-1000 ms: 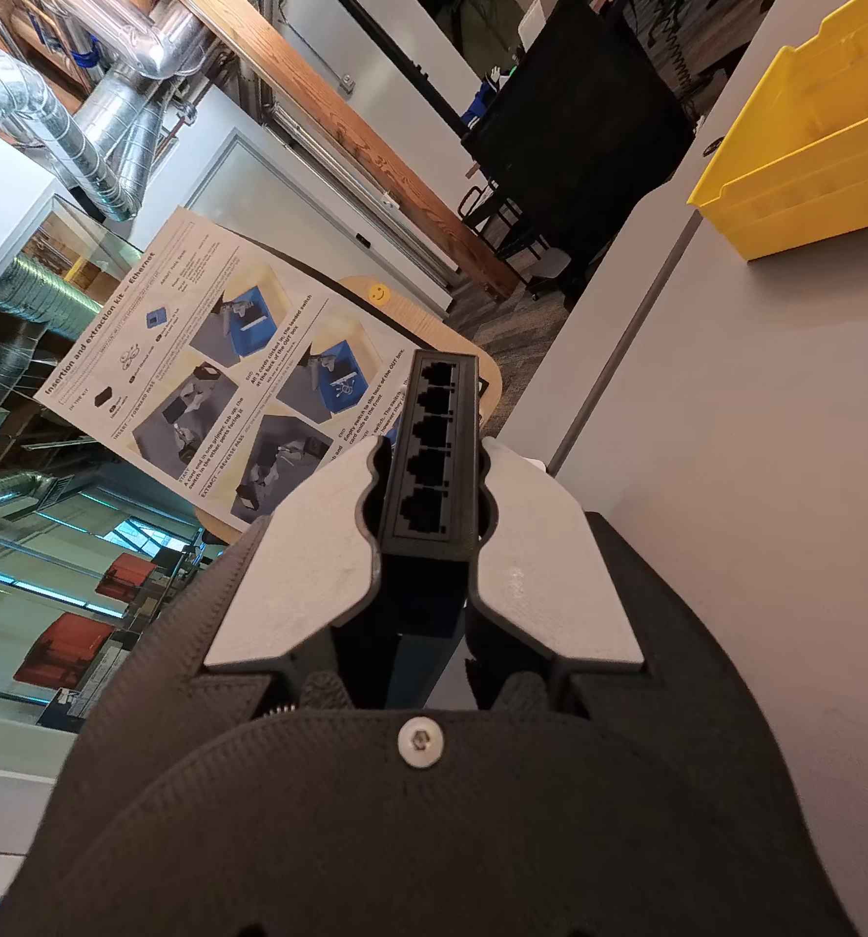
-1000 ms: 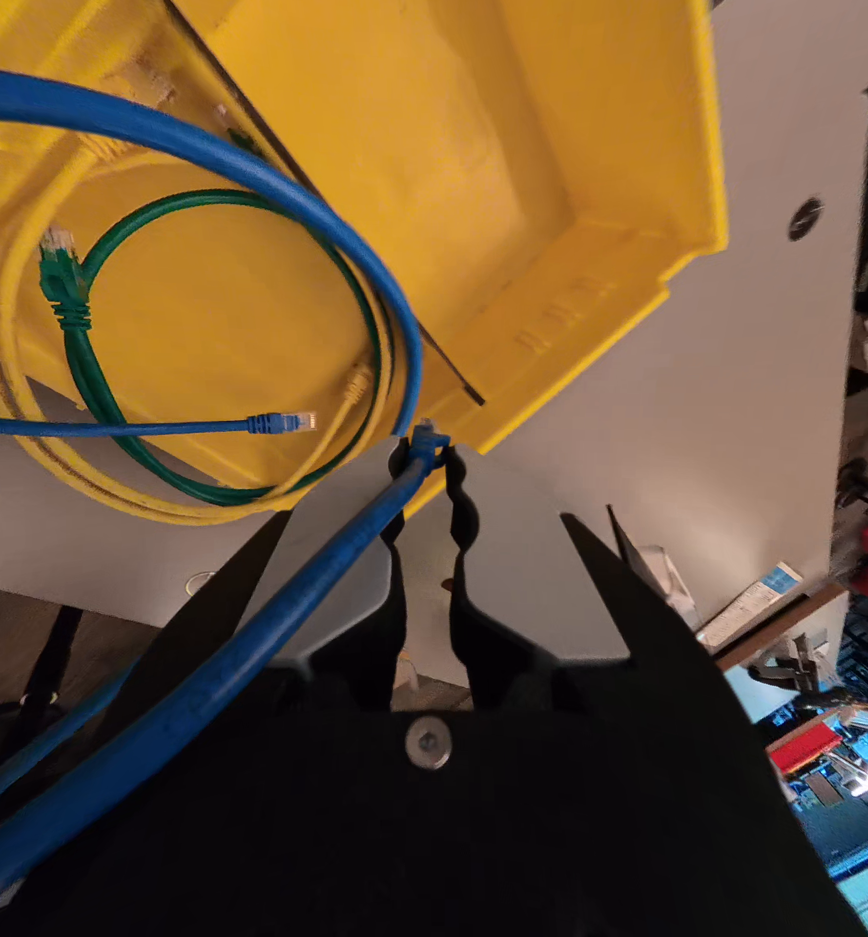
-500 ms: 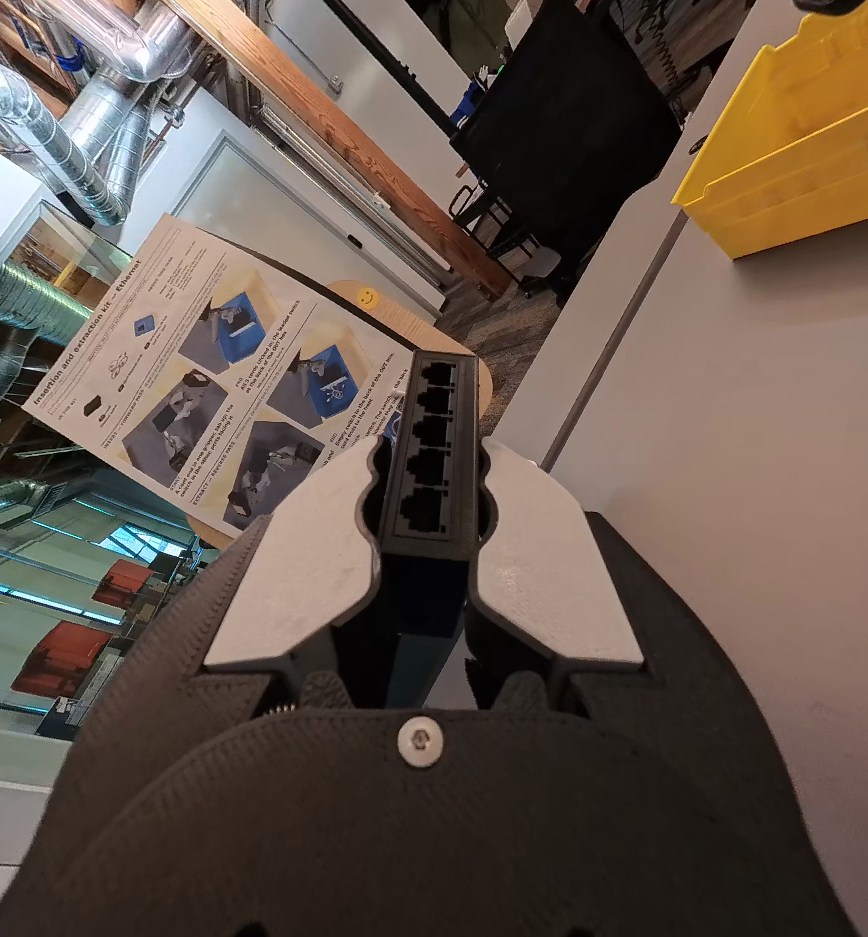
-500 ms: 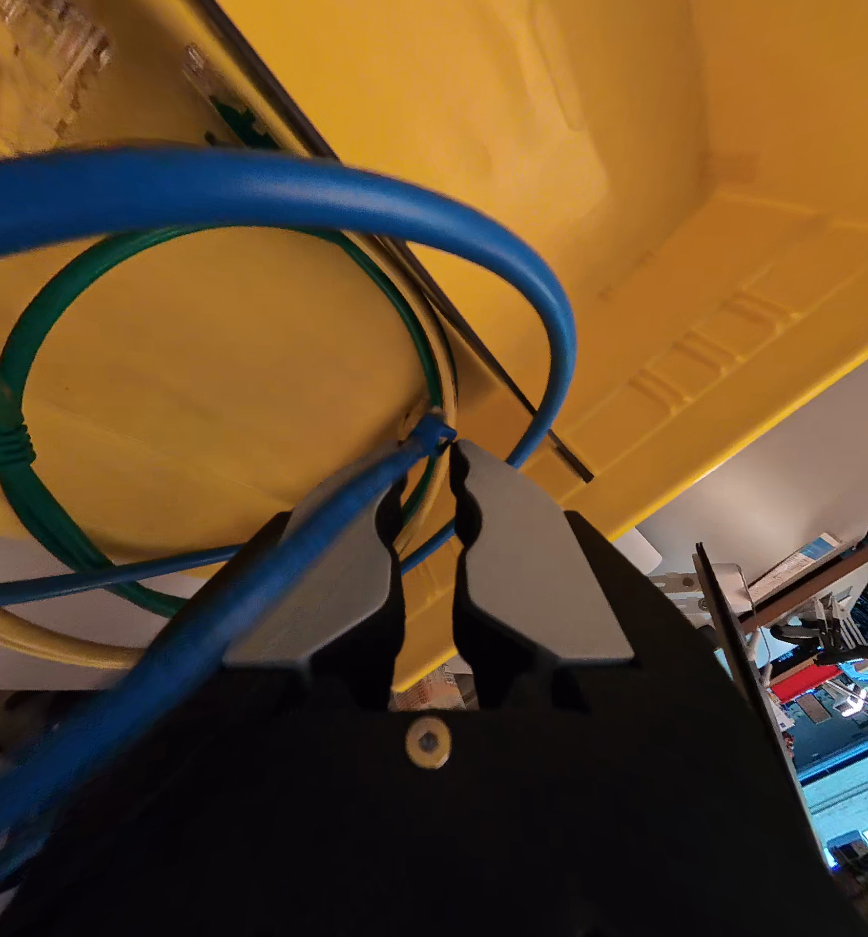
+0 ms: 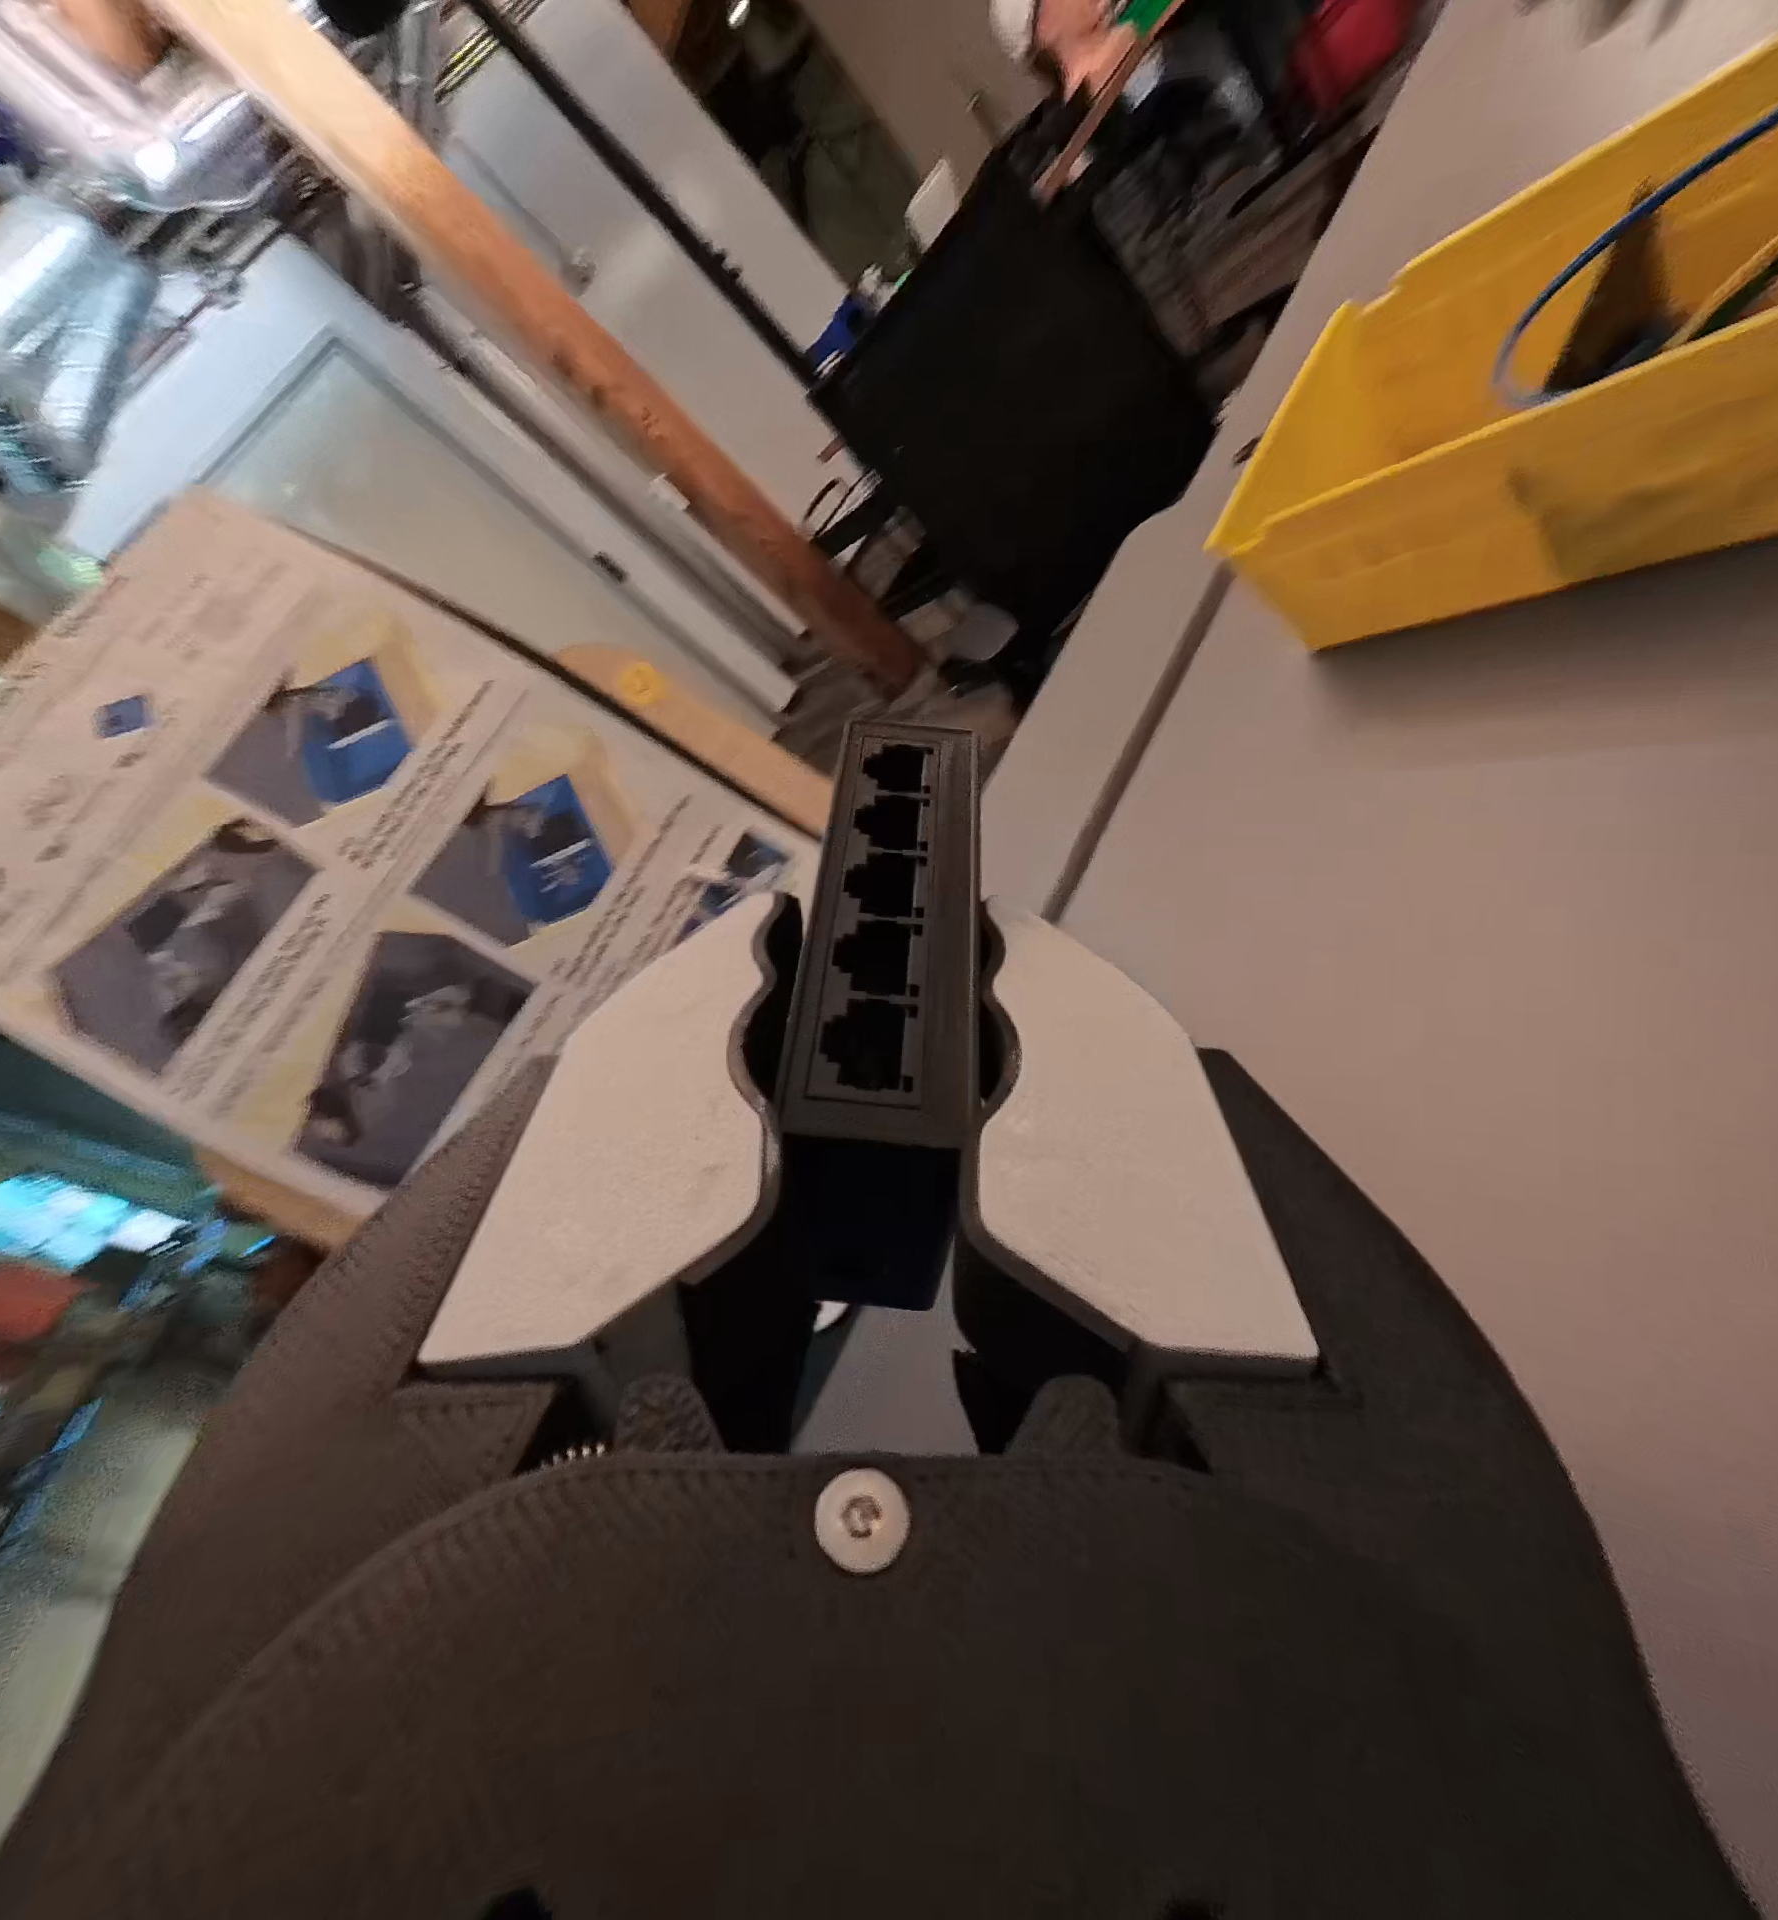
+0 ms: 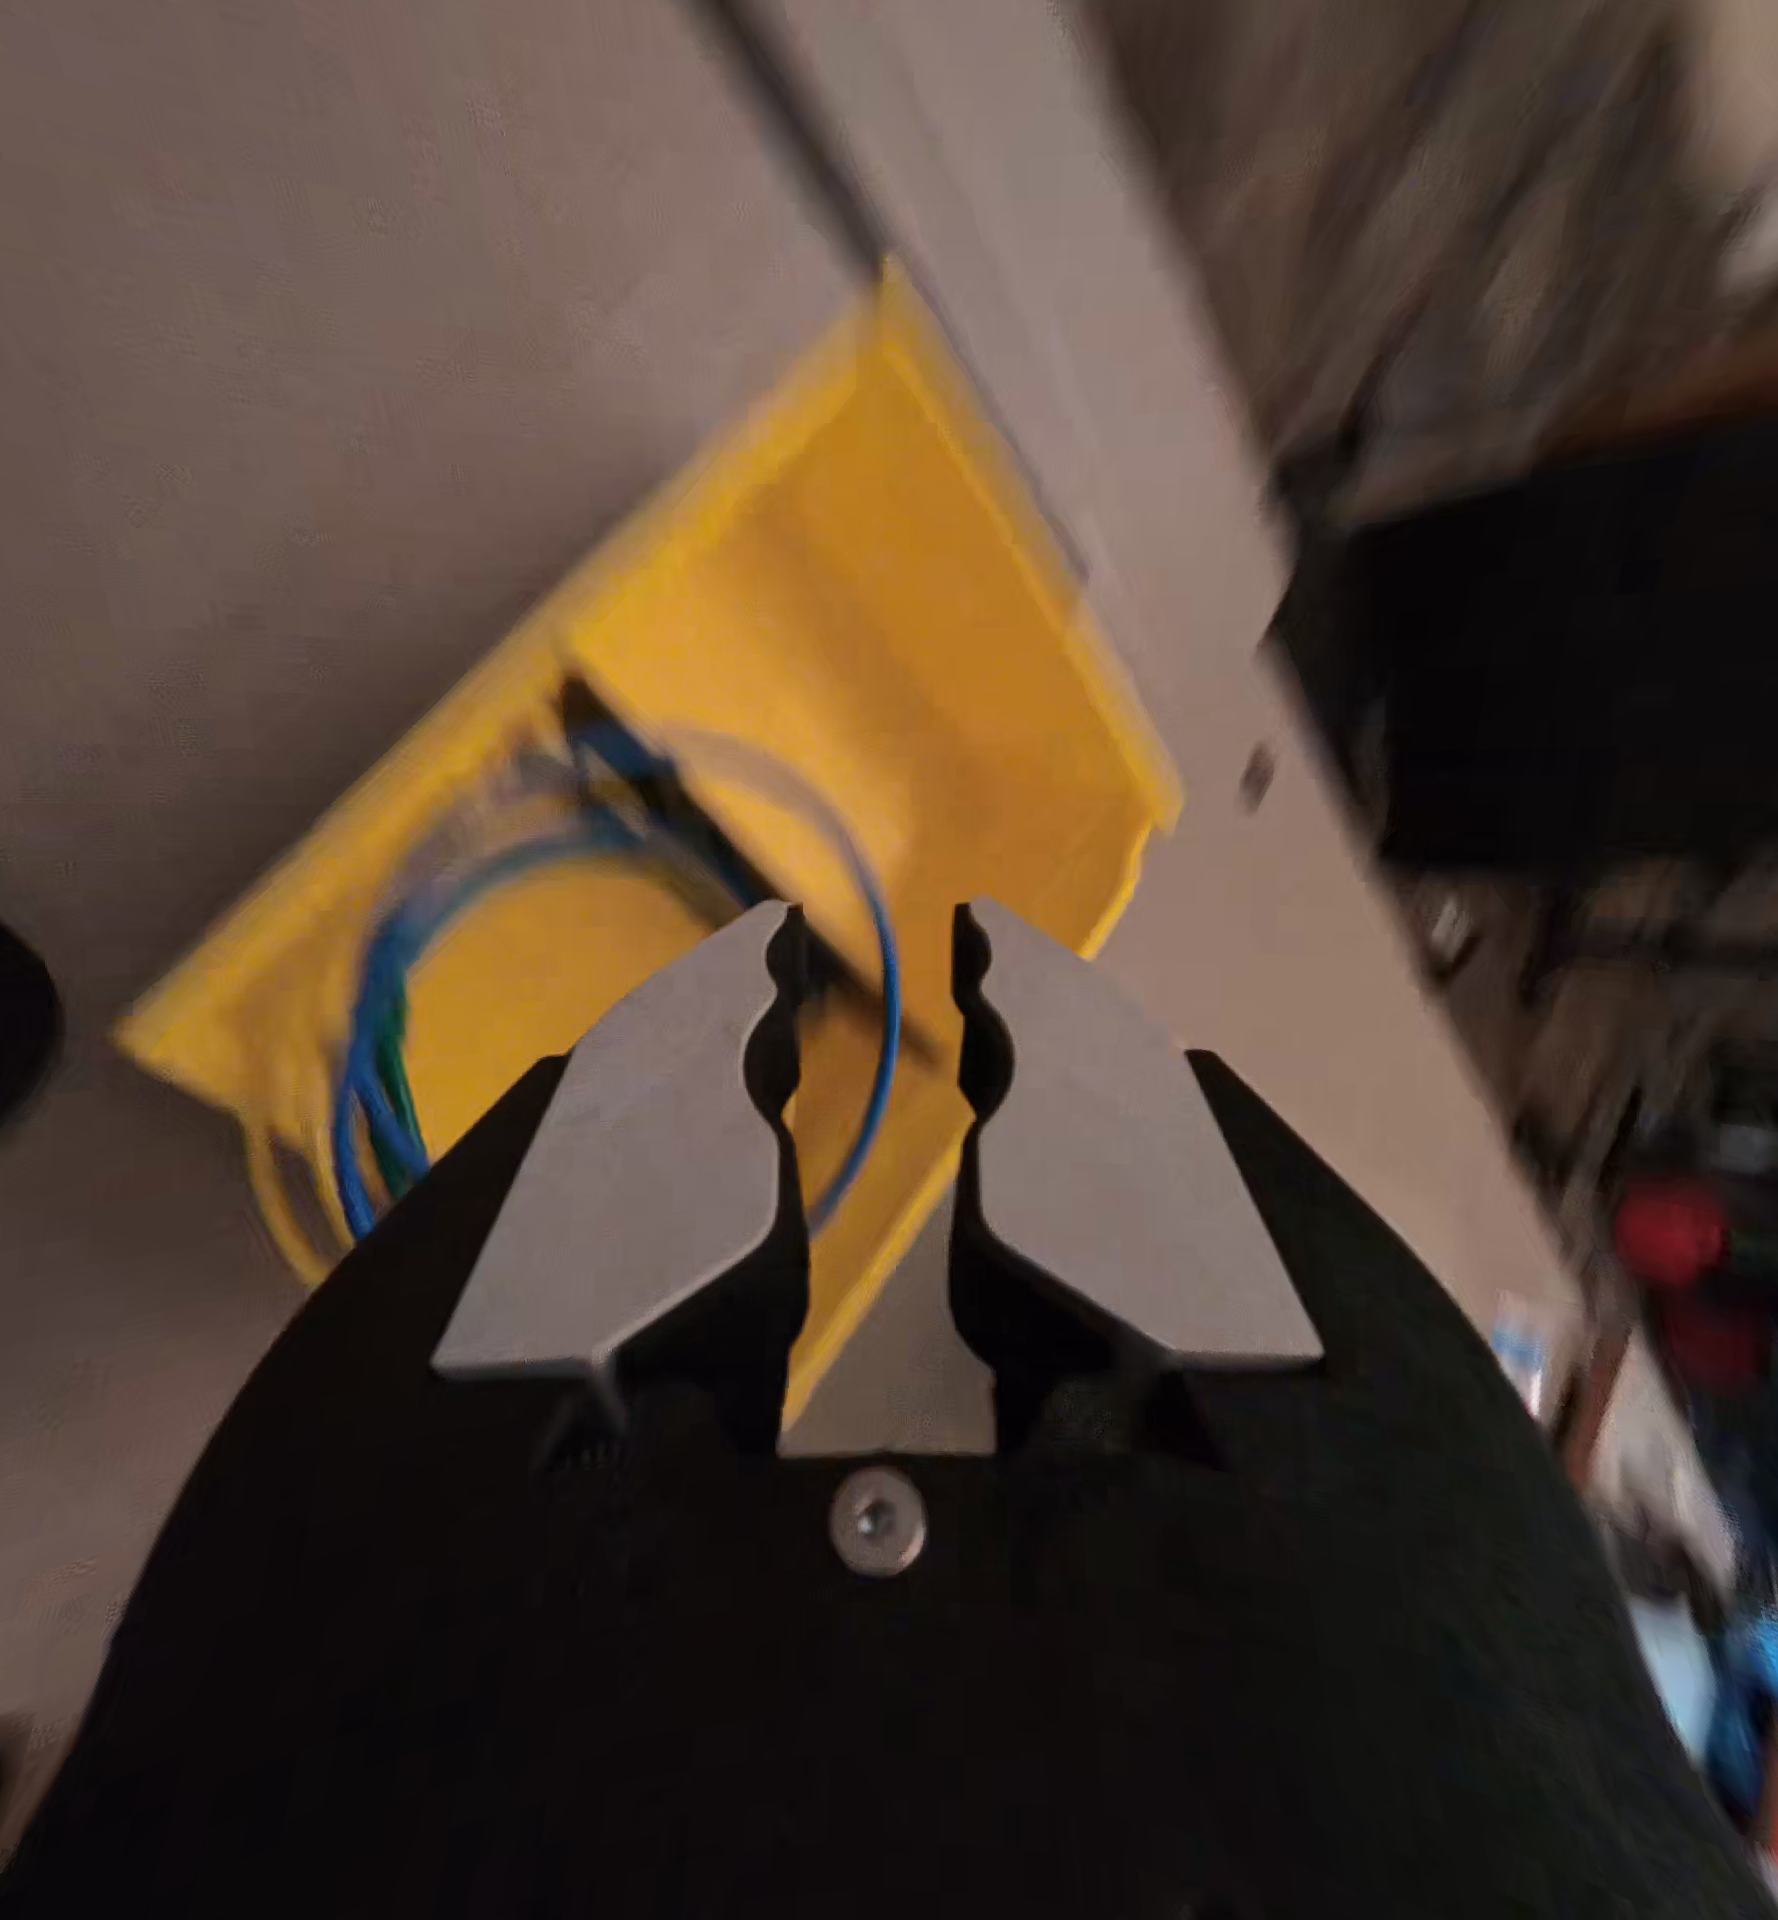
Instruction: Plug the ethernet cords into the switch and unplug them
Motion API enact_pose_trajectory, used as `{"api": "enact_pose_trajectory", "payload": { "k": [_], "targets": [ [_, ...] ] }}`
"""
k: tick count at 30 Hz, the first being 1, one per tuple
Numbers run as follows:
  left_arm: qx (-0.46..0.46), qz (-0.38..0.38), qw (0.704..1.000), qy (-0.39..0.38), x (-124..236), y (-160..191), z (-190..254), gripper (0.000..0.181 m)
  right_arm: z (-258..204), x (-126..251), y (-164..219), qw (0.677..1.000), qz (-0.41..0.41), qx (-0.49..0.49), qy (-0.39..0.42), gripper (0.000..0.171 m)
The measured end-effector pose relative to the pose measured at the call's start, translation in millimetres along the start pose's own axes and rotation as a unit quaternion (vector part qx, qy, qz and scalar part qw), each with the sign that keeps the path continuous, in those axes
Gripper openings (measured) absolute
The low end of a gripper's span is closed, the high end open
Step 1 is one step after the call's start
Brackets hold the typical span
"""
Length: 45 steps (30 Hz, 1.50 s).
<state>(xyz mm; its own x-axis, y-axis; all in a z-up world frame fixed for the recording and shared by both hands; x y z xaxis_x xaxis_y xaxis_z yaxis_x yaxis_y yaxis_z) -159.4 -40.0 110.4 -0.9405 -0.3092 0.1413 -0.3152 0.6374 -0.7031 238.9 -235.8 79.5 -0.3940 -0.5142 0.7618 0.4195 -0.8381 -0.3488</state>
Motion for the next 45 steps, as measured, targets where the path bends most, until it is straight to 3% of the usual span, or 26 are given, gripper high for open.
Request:
{"api": "enact_pose_trajectory", "payload": {
  "k": [1,4,7,9,11,16,18,19,21,24,26,29,33,38,41,45],
  "targets": [
    [0.015,0.02,0.999,0.028,0,-4,5,0.03,-9,23,-31,0.994,0.101,0.009,0.025,0.035],
    [0.05,0.066,0.991,0.106,1,-16,22,0.03,-78,87,-112,0.925,0.369,0.087,0.029,0.05],
    [0.043,0.07,0.987,0.14,0,-21,35,0.03,-159,119,-163,0.858,0.474,0.196,-0.015,0.046],
    [0.026,0.066,0.985,0.156,-1,-22,44,0.03,-194,123,-187,0.84,0.485,0.236,-0.056,0.045],
    [0.015,0.065,0.984,0.162,-1,-22,50,0.03,-212,114,-203,0.842,0.457,0.28,-0.062,0.046],
    [0.003,0.087,0.978,0.188,3,-29,59,0.03,-227,95,-223,0.852,0.407,0.325,-0.056,0.046],
    [0.008,0.106,0.974,0.198,6,-33,61,0.031,-231,92,-224,0.852,0.397,0.335,-0.072,0.037],
    [0.012,0.112,0.974,0.195,7,-35,61,0.031,-233,93,-223,0.852,0.394,0.335,-0.084,0.029],
    [0.021,0.123,0.976,0.178,7,-36,57,0.033,-230,95,-222,0.853,0.401,0.322,-0.084,0.028],
    [0.031,0.125,0.986,0.107,9,-32,39,0.054,-198,87,-210,0.875,0.36,0.325,-0.007,0.028],
    [0.043,0.109,0.989,0.086,11,-26,27,0.057,-144,70,-191,0.902,0.299,0.307,0.057,0.028],
    [0.067,0.093,0.991,0.064,12,-17,10,0.056,-40,19,-133,0.949,0.138,0.259,0.111,0.028],
    [0.077,0.085,0.992,0.052,13,-13,3,0.055,23,-54,-48,0.984,-0.01,0.179,-0.013,0.028],
    [0.074,0.068,0.994,0.051,10,-8,4,0.055,28,-120,-3,0.976,-0.101,0.149,-0.126,0.028],
    [0.089,0.047,0.993,0.056,3,1,3,0.055,22,-144,-1,0.968,-0.094,0.126,-0.197,0.028],
    [0.108,0.04,0.991,0.062,-5,10,1,0.055,18,-163,-6,0.96,-0.022,0.074,-0.271,0.028]
  ]
}}
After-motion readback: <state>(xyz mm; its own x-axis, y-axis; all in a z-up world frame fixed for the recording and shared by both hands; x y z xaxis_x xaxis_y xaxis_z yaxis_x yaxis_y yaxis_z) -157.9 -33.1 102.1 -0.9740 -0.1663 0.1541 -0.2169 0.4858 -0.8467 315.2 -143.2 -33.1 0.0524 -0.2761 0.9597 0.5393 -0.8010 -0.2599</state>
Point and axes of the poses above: each gripper's, where its closed fingertips meet, x back along the fingers, y out of its underside, z = x × y across the jaws, the point moved 5 cm from there along x, back along the fingers, and after that the axes turned 2 degrees about -z, right-handed, at the moved point
